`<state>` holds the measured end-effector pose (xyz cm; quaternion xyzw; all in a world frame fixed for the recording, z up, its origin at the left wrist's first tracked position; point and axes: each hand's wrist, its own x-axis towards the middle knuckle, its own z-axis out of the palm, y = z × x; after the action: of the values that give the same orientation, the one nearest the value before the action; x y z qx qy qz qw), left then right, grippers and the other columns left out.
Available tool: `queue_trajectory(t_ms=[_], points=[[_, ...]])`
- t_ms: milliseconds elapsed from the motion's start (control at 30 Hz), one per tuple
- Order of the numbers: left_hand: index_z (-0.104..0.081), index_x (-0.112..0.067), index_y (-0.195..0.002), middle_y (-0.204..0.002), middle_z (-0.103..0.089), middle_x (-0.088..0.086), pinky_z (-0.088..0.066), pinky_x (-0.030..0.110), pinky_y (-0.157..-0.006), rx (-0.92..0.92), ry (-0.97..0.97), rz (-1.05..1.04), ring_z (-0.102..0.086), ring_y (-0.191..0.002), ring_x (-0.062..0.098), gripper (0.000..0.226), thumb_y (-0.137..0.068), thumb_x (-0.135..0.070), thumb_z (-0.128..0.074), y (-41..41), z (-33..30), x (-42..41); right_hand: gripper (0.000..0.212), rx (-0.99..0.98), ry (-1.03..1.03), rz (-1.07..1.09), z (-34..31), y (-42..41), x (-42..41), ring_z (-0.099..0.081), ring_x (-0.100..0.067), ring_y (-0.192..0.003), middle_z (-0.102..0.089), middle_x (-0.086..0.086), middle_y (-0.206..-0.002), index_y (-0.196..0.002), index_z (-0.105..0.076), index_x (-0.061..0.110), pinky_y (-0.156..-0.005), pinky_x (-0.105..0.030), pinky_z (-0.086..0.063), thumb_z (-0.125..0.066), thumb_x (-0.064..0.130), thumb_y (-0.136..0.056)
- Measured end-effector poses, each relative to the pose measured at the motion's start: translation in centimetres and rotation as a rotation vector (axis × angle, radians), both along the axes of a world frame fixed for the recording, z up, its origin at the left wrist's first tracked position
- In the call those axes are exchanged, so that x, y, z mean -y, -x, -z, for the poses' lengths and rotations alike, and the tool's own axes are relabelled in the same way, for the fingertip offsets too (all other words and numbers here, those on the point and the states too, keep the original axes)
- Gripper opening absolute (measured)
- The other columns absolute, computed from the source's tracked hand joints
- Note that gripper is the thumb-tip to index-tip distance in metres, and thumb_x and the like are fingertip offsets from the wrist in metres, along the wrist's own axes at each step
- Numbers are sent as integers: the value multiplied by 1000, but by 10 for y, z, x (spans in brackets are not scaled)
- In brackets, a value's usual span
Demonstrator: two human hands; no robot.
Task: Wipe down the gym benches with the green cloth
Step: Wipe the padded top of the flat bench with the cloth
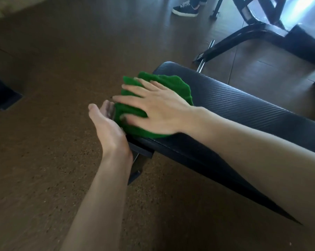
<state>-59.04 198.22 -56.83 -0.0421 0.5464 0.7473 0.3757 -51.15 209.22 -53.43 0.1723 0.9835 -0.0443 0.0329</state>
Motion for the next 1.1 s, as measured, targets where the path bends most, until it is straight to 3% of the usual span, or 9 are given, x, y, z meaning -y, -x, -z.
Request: queue_trajectory(t_ms=[100,233,433,533,633,767,900,1000,1100], points=[[-44,-30,-156,-157,-48,-9,-31,40,-123,-106,45,4,-47,-141,12,60,-107,-60,-25,-14,-2,-5,58,-5,50,203,-5,17,-33,-9,-22,-159,-20,7,-171,-157,-32,47,-129,-43,-7,-24,67,-103],[-41,-33,-157,-160,-41,-15,-29,29,-115,-206,99,7,-42,-137,3,58,-109,-57,-21,-26,0,-8,57,-100,96,437,-3,-4,-67,-18,-25,-157,-18,4,-171,-159,-28,44,-125,-40,-16,-25,61,-105],[-43,-31,-156,-157,-45,-14,-27,39,-125,-202,107,14,-42,-143,8,57,-109,-54,-23,-29,-3,-6,55,-134,103,829,-5,-120,-78,-44,-32,-142,-42,-3,-158,-157,-27,43,-113,-44,-36,-26,57,-103],[-46,-30,-154,-152,-50,-14,-31,38,-123,-205,95,38,-47,-139,8,55,-109,-52,-23,-30,-5,-5,57,-142,67,944,-6,-165,-33,-34,-29,-149,-32,0,-165,-160,-25,36,-118,-43,-29,-29,50,-105],[-49,-31,-152,-147,-54,-15,-35,38,-120,-191,81,61,-52,-132,7,55,-108,-53,-23,-30,-5,-4,56,-112,111,1050,-7,-179,28,-21,-28,-156,-17,2,-172,-162,-22,40,-125,-39,-16,-31,47,-107],[-50,-34,-151,-147,-55,-14,-36,41,-120,-179,80,56,-52,-133,9,55,-107,-55,-24,-32,-6,-5,56,-113,102,969,-2,-141,62,-14,-29,-158,-12,-1,-173,-164,-15,35,-128,-37,-8,-25,44,-109],[-60,-32,-141,-139,-64,-7,-43,43,-116,-131,51,33,-62,-125,14,54,-104,-58,-31,-29,-10,-3,57,-147,89,644,5,-53,69,-9,-30,-159,-12,-4,-173,-164,-14,28,-129,-44,-9,-26,37,-109],[-68,-27,-131,-125,-74,5,-49,49,-109,-53,-54,126,-71,-116,28,56,-103,-58,-29,-25,-12,1,55,-196,77,415,5,-10,72,-12,-30,-158,-20,-3,-171,-163,-23,28,-128,-46,-12,-29,35,-109],[-71,-25,-127,-117,-78,6,-55,42,-96,-20,-60,175,-75,-108,25,62,-104,-59,-24,-24,-14,6,52,-248,69,245,6,-22,67,-23,-25,-155,-32,0,-167,-160,-34,30,-126,-42,-18,-35,34,-108]])
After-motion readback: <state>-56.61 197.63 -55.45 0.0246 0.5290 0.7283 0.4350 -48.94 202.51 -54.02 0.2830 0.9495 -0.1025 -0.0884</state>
